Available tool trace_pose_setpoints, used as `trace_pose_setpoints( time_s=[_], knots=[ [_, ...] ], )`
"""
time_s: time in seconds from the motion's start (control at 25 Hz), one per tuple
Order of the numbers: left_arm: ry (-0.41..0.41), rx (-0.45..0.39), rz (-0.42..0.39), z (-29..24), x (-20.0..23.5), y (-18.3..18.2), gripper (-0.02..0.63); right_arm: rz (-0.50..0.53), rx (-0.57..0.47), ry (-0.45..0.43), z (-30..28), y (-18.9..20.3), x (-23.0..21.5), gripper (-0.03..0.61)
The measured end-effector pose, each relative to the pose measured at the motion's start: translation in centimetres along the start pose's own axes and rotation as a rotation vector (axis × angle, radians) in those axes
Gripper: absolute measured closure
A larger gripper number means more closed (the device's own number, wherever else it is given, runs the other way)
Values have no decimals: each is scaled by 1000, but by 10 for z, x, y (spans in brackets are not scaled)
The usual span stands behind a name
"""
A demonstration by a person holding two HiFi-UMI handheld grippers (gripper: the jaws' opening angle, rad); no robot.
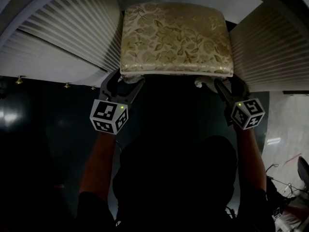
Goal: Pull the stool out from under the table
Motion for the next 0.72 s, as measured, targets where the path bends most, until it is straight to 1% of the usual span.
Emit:
trace_pose_setpoints(
  time_s=[0.12,0.2,0.32,0.44,0.6,0.72],
  knots=[
    [7,6,-8,-8,4,4,274,27,12,37,-4,1,-3,360],
    [11,10,-12,-14,5,7,275,24,16,52,-5,2,-4,360],
    [15,10,-15,-19,6,9,275,17,12,39,-3,3,0,360],
    [-4,15,-24,-21,8,9,275,26,14,30,-3,3,3,360],
    [8,25,34,-20,8,6,275,-4,3,18,-1,0,3,360],
    [2,40,43,-19,8,6,275,-25,9,2,1,0,3,360]
  ],
)
Point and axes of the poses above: the fingertips, and each gripper's own axes: z backward along the fingers, x to its left, y out of its underside, the point moved 1 cm from there along z, backward along the fingers, and after that the axes turned 2 degrees about -x, right-handed, at the moved point
